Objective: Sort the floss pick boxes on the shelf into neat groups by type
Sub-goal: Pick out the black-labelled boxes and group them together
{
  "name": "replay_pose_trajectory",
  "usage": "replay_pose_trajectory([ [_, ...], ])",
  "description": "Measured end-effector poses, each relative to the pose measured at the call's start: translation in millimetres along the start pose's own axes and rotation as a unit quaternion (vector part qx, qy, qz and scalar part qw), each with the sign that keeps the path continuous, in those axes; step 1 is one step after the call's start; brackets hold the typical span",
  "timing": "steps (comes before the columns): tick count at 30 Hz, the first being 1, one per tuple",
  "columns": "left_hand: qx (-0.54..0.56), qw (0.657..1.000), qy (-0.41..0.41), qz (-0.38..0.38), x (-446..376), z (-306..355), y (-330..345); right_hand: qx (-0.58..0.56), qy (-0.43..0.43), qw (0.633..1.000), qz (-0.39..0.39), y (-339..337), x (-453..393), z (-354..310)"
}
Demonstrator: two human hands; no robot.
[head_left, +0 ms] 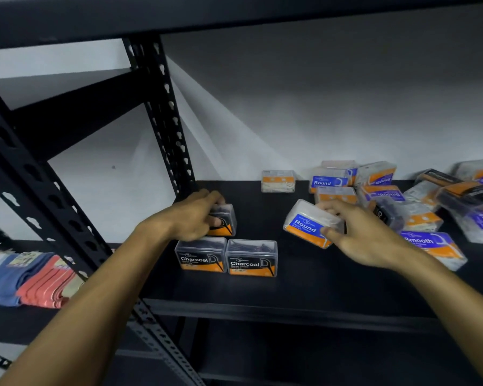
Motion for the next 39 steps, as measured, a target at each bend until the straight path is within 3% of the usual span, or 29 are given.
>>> replay_pose_trajectory([
  [18, -0.043, 0.998, -0.003, -0.034, -8.0, -6.6, -2.2, 0.047, 0.001, 0.994, -0.101, 2.0, 24.5, 8.4],
  [39, -0.024, 0.999, -0.014, -0.028, 0.3, 2.8, -4.1, 0.083, -0.014, 0.991, -0.101, 3.2, 34.4, 17.4],
])
Point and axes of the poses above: each hand's wrist, its own x-axis away from the middle knuckle, its own y-axis out of the palm, z = x × y, the point moved 2 cm from there along -x, towards the middle knuckle, and after that the axes turned 7 degrees about x, right-handed, at the moved point
